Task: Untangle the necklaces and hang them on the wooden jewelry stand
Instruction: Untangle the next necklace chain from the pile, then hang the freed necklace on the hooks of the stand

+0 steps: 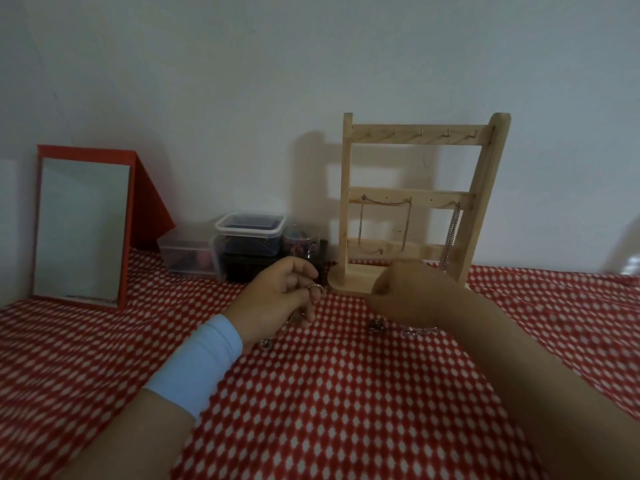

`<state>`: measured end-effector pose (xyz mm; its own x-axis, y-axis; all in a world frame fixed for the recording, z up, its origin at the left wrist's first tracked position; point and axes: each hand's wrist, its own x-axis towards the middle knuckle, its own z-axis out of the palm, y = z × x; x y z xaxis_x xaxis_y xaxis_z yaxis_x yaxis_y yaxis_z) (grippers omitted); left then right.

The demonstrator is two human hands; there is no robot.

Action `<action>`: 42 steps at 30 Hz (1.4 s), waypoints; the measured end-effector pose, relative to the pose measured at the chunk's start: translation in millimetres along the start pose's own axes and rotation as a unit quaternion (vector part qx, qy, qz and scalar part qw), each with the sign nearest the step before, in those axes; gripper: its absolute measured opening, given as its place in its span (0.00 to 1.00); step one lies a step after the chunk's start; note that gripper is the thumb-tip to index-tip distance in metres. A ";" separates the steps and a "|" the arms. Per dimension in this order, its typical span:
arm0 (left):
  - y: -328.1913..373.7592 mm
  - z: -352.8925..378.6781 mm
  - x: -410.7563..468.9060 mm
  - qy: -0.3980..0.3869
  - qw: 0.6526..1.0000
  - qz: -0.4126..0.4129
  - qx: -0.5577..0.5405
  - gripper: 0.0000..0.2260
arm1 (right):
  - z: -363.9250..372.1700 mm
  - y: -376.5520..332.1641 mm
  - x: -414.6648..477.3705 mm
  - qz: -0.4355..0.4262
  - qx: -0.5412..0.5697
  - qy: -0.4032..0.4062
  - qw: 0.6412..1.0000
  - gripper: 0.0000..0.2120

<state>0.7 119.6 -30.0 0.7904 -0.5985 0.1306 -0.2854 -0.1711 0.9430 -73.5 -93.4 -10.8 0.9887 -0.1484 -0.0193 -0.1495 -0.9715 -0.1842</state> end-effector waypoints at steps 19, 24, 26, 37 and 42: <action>53.6 -11.2 -13.3 0.133 0.961 0.102 0.222 0.10 | -22.2 -37.4 -12.1 -0.090 0.486 -0.006 0.869 0.07; 62.3 -33.2 -11.5 0.037 0.958 0.039 0.282 0.14 | -42.8 -34.6 -15.7 -0.116 0.546 0.009 0.830 0.09; 70.7 -40.3 -9.6 0.016 0.982 0.033 0.187 0.13 | -47.9 -32.9 -18.3 -0.138 0.569 0.004 0.810 0.06; 89.1 -48.0 -0.7 0.034 0.985 -0.001 -0.169 0.19 | -60.5 -19.8 -29.0 -0.036 0.236 0.199 0.951 0.07; 91.5 -47.9 0.7 0.080 0.983 0.013 -0.167 0.19 | -72.7 -0.9 -36.5 0.061 0.322 0.186 0.926 0.18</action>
<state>1.0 141.0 71.0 0.8678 -0.4644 0.1767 -0.1338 0.1241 0.9832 -110.0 -100.6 61.5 0.8751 -0.4204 0.2398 -0.1054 -0.6491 -0.7534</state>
